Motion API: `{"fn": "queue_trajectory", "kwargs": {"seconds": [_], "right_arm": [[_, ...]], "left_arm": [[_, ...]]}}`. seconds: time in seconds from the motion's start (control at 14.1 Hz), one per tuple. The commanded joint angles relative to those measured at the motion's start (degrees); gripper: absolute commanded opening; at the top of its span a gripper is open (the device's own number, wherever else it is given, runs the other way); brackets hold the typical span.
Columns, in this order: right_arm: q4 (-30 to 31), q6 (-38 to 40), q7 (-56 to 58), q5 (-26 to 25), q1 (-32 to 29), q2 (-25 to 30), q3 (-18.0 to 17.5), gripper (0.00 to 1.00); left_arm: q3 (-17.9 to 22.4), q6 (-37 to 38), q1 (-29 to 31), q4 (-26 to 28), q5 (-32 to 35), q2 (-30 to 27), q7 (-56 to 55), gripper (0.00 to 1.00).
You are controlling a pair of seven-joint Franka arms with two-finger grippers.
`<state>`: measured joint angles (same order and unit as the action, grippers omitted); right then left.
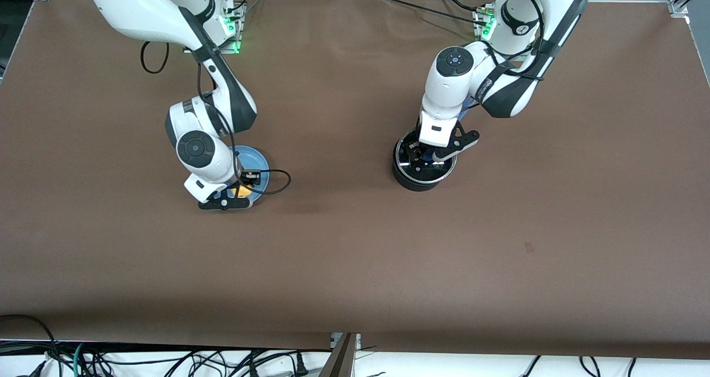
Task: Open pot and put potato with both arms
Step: 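Lift the lid with the left gripper while the right gripper lifts potato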
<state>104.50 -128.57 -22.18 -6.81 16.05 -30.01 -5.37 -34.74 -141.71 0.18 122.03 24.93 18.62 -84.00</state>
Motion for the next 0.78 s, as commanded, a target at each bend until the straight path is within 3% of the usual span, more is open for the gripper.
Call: {"fn": "queue_trajectory", "kwargs": {"seconds": [0.0,0.21,0.5,0.71], "right_arm": [[-0.35,1.48,-1.11,0.22,-0.32,1.53,-0.78,0.39],[-0.53,1.65,-1.2,0.48,-0.32,2.15,-0.87,0.38],[-5.87,6.13,-3.82,6.8,-0.15,2.42,-2.98,0.39],[-8.78,6.22,-10.23,8.3,3.09,1.98,-3.07,0.39]], "left_arm": [[-0.59,4.15,0.61,-3.28,1.0,-0.95,-0.29,0.35],[-0.59,5.64,0.79,-5.04,-0.75,-1.04,2.15,0.32],[-0.51,14.07,1.49,-11.44,-6.89,-0.95,11.73,0.32],[-0.59,19.0,3.86,-15.14,-10.41,-1.22,18.84,0.32]]}}
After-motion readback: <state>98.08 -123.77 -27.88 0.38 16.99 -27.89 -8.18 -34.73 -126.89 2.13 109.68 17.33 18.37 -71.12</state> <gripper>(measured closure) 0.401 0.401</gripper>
